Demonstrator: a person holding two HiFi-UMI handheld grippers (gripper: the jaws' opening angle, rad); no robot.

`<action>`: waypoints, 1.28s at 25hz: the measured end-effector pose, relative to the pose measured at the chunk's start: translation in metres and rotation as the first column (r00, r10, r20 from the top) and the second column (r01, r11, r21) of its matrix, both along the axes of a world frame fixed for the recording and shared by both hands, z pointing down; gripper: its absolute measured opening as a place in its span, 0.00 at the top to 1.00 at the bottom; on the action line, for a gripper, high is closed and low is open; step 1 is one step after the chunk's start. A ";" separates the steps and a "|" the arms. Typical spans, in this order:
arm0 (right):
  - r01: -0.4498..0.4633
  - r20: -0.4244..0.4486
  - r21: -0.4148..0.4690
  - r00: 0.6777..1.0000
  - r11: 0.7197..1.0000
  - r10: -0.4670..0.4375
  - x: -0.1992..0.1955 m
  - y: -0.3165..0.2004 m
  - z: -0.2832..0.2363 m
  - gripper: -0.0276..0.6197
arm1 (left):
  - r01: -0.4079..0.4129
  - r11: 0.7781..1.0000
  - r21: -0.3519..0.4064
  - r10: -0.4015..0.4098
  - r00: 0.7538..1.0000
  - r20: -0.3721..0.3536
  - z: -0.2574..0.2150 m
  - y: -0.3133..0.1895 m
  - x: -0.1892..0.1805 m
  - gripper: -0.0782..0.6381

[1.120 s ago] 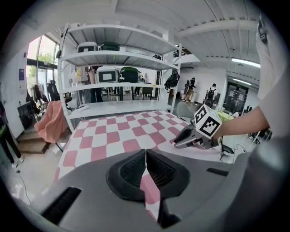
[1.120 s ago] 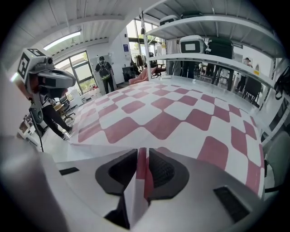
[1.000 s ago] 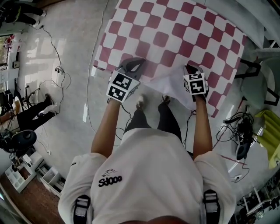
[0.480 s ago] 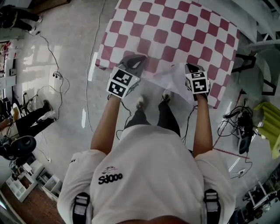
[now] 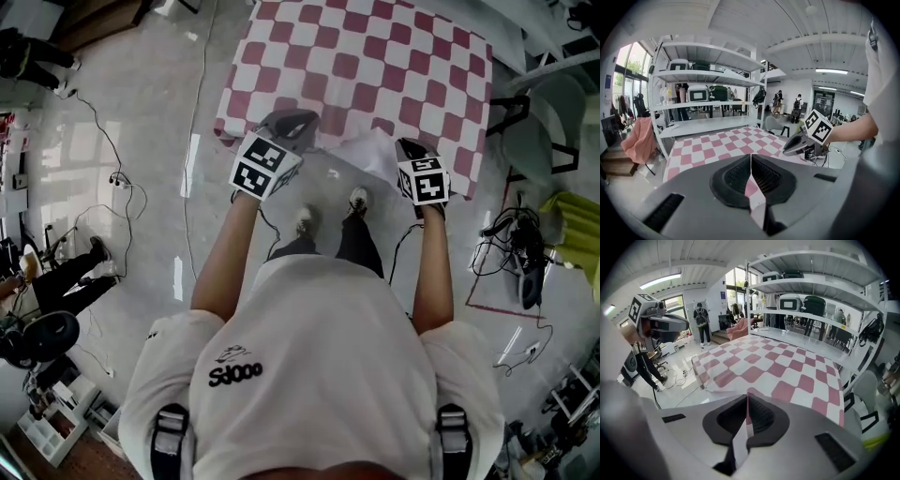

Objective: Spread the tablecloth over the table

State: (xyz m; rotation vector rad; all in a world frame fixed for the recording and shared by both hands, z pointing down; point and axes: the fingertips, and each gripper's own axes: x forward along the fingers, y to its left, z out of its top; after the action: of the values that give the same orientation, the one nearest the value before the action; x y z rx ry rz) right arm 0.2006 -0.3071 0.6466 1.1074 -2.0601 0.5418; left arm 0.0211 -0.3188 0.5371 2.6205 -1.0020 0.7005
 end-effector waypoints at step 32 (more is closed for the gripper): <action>0.036 0.183 -0.221 0.983 0.975 0.005 -0.094 0.240 0.034 0.80 | -0.139 0.990 -0.011 0.137 0.985 -0.106 0.022 0.083 -0.025 0.85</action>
State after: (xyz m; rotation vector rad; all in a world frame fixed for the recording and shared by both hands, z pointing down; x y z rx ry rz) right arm 0.1068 -0.0669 0.6804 0.9373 -2.0986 0.8737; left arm -0.0042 -0.2359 0.5595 2.6997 -0.7870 0.5906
